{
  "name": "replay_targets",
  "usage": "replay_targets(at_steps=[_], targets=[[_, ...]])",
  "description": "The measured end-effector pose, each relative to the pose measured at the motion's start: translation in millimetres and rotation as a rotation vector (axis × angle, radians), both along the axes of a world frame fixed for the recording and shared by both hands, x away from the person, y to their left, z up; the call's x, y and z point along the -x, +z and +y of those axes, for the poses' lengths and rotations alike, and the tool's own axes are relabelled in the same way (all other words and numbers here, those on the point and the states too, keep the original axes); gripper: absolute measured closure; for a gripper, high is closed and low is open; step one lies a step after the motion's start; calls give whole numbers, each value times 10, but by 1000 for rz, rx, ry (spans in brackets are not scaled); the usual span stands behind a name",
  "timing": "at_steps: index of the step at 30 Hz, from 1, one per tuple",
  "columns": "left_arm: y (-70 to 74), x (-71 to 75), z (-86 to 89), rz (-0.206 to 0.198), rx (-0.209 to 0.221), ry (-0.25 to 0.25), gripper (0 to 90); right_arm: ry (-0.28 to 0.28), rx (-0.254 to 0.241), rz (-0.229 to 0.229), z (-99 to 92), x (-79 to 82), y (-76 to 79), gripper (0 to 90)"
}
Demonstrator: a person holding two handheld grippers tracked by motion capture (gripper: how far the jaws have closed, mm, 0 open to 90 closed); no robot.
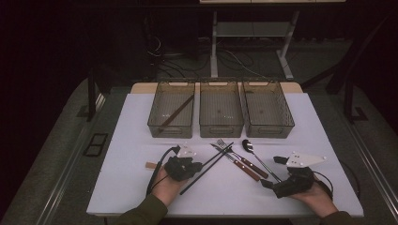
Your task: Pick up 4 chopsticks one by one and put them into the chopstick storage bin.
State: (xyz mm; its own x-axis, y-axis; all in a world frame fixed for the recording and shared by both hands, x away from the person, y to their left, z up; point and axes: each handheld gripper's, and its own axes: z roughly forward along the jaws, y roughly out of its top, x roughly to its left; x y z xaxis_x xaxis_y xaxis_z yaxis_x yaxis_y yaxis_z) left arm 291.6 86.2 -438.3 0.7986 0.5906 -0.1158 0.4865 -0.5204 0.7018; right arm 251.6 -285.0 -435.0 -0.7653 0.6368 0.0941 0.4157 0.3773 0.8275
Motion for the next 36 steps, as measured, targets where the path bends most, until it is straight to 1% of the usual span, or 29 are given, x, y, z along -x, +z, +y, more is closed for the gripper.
replay_targets(at_steps=[3, 4, 5, 6, 7, 9, 12, 21, 24, 26, 30, 31, 36], targets=[[11, -7, -1, 17, -2, -11, 855, 0, 1, -1, 2, 0, 0, 12], [18, -20, 5, 16, -4, -23, 855, 0, 1, 0, 2, 0, 0, 12], [25, -17, 6, 23, 3, -17, 855, 0, 0, -1, 2, 0, 0, 12], [36, -29, 12, 23, 3, -26, 855, 1, 0, -1, 2, -1, 0, 12], [47, -28, 16, 29, 9, -23, 855, 2, 1, 0, 1, -2, -1, 12], [72, -53, 31, 32, 13, -46, 855, 2, 0, -1, -1, -3, -1, 12], [120, -61, 42, 47, 34, -45, 855, 3, 0, -1, -3, -4, -1, 12], [254, -112, 93, 55, 39, -66, 855, 1, 0, 0, 3, -11, -2, 12], [291, -135, 127, 55, 51, -82, 855, 4, 1, 0, 6, -10, -3, 12], [317, -147, 150, 52, 49, -96, 855, 5, 1, 0, 8, -12, -6, 12], [356, -159, 189, 65, 49, -108, 854, 4, 2, 2, 6, -16, -7, 12], [367, -169, 203, 60, 41, -115, 854, 3, 3, 3, 6, -16, -8, 12], [440, -201, 264, 63, 46, -116, 854, 4, 3, 4, 8, -22, -10, 12]])
